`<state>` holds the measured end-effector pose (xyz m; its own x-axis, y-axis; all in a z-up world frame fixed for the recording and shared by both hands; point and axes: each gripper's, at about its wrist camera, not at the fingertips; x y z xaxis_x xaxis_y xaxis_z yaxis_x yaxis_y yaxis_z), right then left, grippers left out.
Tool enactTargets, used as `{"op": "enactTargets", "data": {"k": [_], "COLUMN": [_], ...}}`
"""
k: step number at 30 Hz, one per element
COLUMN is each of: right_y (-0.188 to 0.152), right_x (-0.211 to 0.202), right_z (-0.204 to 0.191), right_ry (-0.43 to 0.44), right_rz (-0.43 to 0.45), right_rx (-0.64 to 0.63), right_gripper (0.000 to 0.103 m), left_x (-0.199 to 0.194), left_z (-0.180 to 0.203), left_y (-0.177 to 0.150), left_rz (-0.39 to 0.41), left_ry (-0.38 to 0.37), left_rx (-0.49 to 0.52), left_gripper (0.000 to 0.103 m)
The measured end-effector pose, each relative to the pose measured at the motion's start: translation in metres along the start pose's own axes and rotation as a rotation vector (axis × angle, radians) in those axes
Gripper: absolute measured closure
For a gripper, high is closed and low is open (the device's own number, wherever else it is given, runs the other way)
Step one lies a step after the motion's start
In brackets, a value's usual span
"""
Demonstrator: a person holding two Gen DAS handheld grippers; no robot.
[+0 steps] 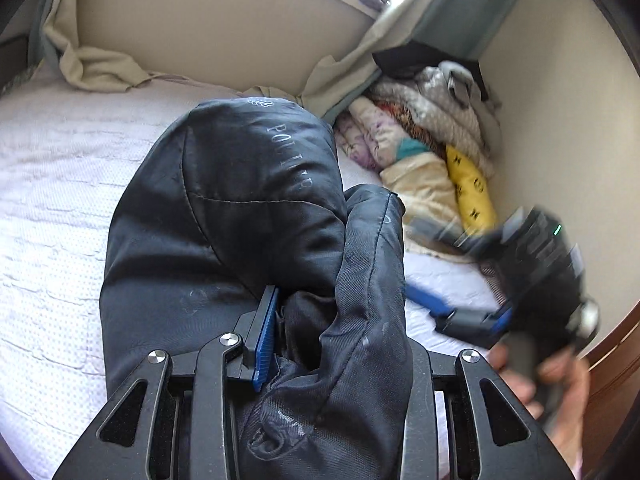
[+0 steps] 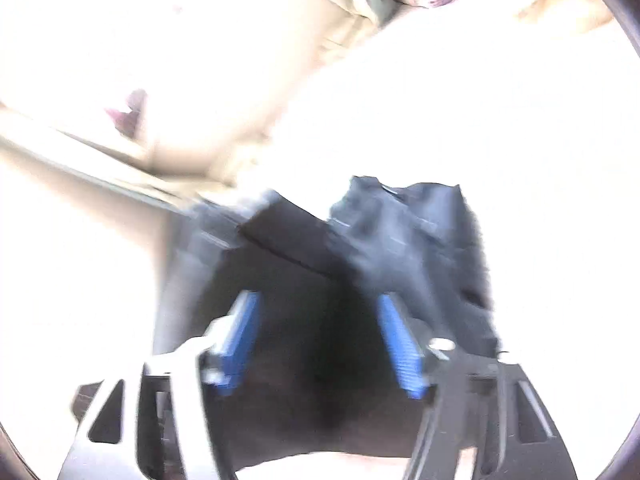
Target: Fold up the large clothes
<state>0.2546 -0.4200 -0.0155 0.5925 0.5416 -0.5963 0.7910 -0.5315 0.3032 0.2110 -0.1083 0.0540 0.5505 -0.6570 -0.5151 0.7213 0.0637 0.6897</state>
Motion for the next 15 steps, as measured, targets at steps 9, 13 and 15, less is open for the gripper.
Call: {"op": "enactTargets", "data": {"k": [9, 13, 15], "right_y": [-0.01, -0.007, -0.008], "right_x": [0.043, 0.071, 0.079], "right_z": [-0.042, -0.06, -0.059], "right_ry": [0.027, -0.04, -0.098], "right_rz": [-0.134, -0.172, -0.179], "right_rx": [-0.112, -0.236, -0.301], "right_gripper": [0.018, 0.027, 0.05], "left_x": [0.025, 0.03, 0.035], "left_z": [0.017, 0.02, 0.023], "left_y": [-0.015, -0.018, -0.017], "left_rz": [-0.045, -0.052, -0.054], "left_ry": [0.085, 0.111, 0.128], "left_rx": [0.107, 0.135, 0.138], "left_gripper": [0.064, 0.064, 0.064]}}
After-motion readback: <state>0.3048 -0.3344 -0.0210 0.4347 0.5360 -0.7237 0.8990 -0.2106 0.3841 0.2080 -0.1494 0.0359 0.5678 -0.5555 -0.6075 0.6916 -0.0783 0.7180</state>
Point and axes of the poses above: each gripper's, at about its wrist camera, not at the fingertips, and x roughly the way its jaws point, z to its right, y to its top, and after that the axes turned 13 degrees about -y, right-handed
